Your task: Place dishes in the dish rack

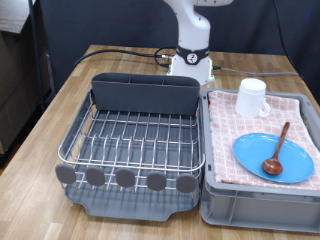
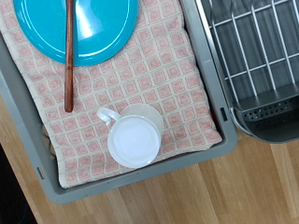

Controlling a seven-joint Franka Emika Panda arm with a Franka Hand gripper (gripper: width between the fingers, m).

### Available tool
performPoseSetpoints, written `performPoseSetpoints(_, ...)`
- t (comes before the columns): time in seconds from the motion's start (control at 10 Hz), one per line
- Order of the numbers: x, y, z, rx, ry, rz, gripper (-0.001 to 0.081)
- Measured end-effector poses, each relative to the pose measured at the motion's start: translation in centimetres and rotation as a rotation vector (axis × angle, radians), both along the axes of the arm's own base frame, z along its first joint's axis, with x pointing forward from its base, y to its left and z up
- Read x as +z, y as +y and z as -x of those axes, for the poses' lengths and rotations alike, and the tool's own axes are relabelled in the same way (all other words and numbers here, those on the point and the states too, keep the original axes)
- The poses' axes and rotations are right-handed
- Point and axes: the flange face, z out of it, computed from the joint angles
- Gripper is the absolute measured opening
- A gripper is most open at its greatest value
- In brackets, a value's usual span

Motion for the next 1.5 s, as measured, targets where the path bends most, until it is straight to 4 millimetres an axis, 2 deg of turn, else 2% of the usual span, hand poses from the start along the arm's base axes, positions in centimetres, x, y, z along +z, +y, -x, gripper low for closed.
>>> performPoseSetpoints(0.3, -1.3, 2.3, -2.0, -0.022, 0.022, 0.042, 0.0803)
performPoseSetpoints(0.8, -1.2, 6.2, -4.7, -0.042, 0.018, 0.070, 0.0803)
performPoseSetpoints(1.2, -2.0, 8.3, -5.8, -0.043, -0.006, 0.035, 0.0803)
performPoseSetpoints(1.5, -2.7, 8.7, -6.0, -0.027, -0.014, 0.043, 0.0803)
